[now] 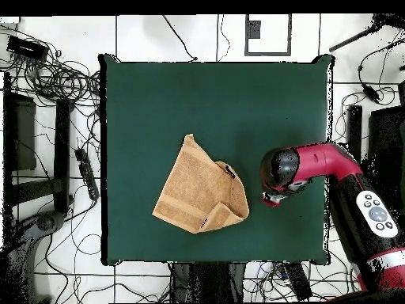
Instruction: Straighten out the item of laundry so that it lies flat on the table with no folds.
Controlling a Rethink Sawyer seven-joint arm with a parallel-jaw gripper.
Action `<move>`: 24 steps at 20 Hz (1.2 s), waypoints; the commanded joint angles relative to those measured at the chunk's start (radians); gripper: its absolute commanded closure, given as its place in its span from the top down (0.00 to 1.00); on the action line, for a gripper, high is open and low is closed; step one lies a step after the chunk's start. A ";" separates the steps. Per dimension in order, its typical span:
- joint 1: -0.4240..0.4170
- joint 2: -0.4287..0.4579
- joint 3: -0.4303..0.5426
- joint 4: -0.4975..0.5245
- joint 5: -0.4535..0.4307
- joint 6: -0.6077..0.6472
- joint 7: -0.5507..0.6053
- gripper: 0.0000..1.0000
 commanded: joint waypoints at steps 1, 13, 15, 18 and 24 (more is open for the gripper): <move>0.029 -0.047 -0.078 -0.114 -0.190 -0.204 -0.066 1.00; 0.050 -0.121 -0.101 0.014 0.160 -0.122 0.222 1.00; 0.078 -0.130 -0.127 0.034 0.221 -0.133 0.318 1.00; 0.120 -0.121 -0.171 0.060 0.298 -0.167 0.434 1.00; 0.207 -0.093 -0.248 0.102 0.377 -0.292 0.535 1.00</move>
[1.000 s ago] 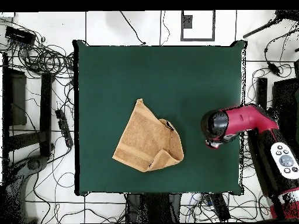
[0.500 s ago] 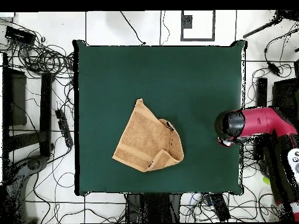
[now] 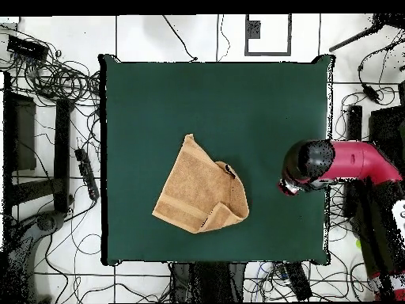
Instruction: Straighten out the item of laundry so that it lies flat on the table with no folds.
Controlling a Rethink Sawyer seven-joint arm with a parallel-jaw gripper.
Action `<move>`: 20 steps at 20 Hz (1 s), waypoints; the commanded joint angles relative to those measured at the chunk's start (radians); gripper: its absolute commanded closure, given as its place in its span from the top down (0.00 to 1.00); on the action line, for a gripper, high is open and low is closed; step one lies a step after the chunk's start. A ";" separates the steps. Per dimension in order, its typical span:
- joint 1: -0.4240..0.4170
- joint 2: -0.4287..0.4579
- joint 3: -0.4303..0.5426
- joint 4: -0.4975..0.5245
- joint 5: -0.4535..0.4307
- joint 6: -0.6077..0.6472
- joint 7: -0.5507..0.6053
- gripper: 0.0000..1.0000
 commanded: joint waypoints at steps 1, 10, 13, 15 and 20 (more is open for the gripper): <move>0.162 0.046 -0.081 0.156 0.102 -0.174 0.493 1.00; 0.373 0.036 -0.205 0.211 0.152 -0.340 0.802 1.00; 0.441 0.040 -0.236 0.225 0.191 -0.376 0.876 1.00; 0.481 0.036 -0.249 0.231 0.225 -0.385 0.911 1.00; 0.556 -0.025 -0.273 0.251 0.299 -0.336 0.939 1.00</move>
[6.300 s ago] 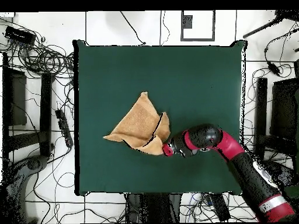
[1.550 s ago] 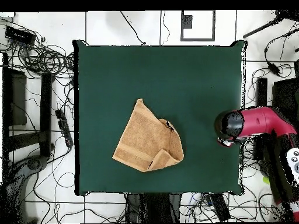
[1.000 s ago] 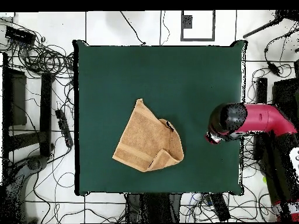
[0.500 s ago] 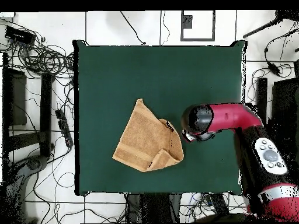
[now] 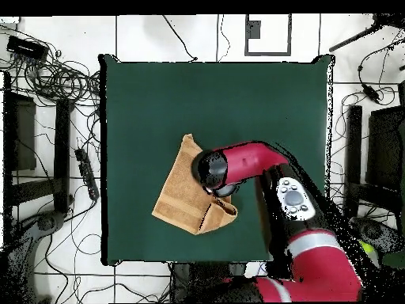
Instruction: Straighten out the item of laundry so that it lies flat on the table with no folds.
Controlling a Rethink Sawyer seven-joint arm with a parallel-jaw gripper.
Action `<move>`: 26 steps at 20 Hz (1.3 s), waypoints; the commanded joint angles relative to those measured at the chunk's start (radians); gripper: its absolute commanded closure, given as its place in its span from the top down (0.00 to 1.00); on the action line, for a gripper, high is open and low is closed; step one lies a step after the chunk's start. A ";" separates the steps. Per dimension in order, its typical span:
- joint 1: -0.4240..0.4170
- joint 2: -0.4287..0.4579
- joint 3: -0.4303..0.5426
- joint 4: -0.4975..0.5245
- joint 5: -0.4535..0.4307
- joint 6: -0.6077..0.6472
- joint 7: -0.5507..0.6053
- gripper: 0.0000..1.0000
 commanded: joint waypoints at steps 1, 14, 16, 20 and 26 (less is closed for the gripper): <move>0.104 -0.029 -0.040 0.110 0.120 -0.009 0.340 1.00; 0.184 0.020 -0.152 0.048 0.069 -0.095 0.343 1.00; 0.203 0.032 -0.173 0.035 0.054 -0.109 0.346 1.00; 0.239 0.043 -0.221 0.017 0.043 -0.141 0.364 1.00; 0.269 0.058 -0.266 0.000 0.084 -0.174 0.387 1.00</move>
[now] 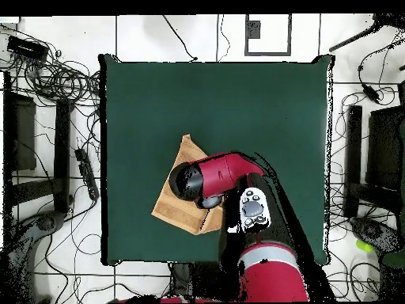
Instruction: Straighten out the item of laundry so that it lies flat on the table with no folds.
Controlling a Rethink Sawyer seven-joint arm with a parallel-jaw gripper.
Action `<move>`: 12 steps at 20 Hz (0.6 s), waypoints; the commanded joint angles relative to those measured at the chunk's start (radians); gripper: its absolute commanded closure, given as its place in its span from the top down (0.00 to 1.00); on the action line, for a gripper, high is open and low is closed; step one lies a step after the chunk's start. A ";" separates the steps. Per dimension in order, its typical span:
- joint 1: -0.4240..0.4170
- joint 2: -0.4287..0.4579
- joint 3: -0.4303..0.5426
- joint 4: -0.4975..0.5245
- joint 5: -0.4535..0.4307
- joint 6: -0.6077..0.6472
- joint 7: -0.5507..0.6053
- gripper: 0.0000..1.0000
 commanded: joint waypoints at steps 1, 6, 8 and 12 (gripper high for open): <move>0.067 0.091 -0.048 -0.028 0.018 -0.109 0.324 1.00; 0.079 0.141 -0.065 -0.053 0.028 -0.211 0.338 1.00; 0.073 0.155 -0.064 -0.050 0.054 -0.235 0.344 1.00; 0.060 0.172 -0.050 -0.049 0.088 -0.251 0.308 1.00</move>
